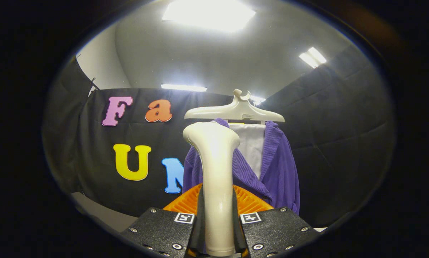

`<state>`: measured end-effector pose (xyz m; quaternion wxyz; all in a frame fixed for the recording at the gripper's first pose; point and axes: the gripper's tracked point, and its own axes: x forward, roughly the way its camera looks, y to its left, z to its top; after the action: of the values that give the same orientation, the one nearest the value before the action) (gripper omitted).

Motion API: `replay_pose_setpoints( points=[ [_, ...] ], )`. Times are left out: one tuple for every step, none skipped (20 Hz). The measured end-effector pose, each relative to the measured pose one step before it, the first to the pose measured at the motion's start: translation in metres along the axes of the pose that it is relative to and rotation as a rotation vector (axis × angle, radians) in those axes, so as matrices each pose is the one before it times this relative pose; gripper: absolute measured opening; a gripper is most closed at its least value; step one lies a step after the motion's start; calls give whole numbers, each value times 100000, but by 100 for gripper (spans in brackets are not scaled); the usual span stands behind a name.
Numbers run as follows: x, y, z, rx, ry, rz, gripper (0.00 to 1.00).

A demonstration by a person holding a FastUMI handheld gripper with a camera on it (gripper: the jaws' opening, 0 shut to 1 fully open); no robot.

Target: Iron the clothes twice with a garment steamer, once on the left side and once on the right side.

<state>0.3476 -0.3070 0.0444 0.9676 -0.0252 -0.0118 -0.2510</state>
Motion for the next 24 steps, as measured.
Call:
replay_pose_setpoints(
  points=[
    [788, -123, -678, -342, 1339, -216, 32],
    [534, -67, -448, -164, 928, 90, 32],
    [308, -196, -535, 115, 796, 253, 32],
    [261, -174, -610, -300, 975, 143, 32],
    [261, -203, -639, -474, 877, -132, 32],
    [113, -74, -667, -598, 1184, -114, 32],
    [138, 7, -802, -408, 1409, 77, 32],
    [-149, -39, -742, -105, 1245, -46, 32],
    [-148, -213, -737, 133, 1210, -424, 32],
    [-255, -364, -519, 98, 1099, -345, 32],
    [-95, -144, -735, 265, 1207, -111, 32],
    [-105, -62, -617, 231, 1037, -69, 32],
    [-152, 6, -574, -120, 1270, 169, 32],
    [-120, -63, -623, -205, 1028, 217, 32],
    [-182, -15, -491, -345, 931, 668, 32],
    [-137, 85, -555, -80, 889, 572, 32],
    [-207, 57, -620, -67, 1056, 473, 32],
    [-226, 57, -590, -320, 1049, 320, 32],
    [-82, 6, -562, -404, 1093, 41, 32],
    [-179, -19, -604, -264, 1001, 29, 32],
    [-201, 1, -595, 191, 887, 179, 32],
    [-248, 65, -690, 440, 834, 408, 32],
    [-197, -2, -685, 377, 1029, 387, 32],
    [-137, -46, -707, 93, 1267, 120, 32]
  ],
)
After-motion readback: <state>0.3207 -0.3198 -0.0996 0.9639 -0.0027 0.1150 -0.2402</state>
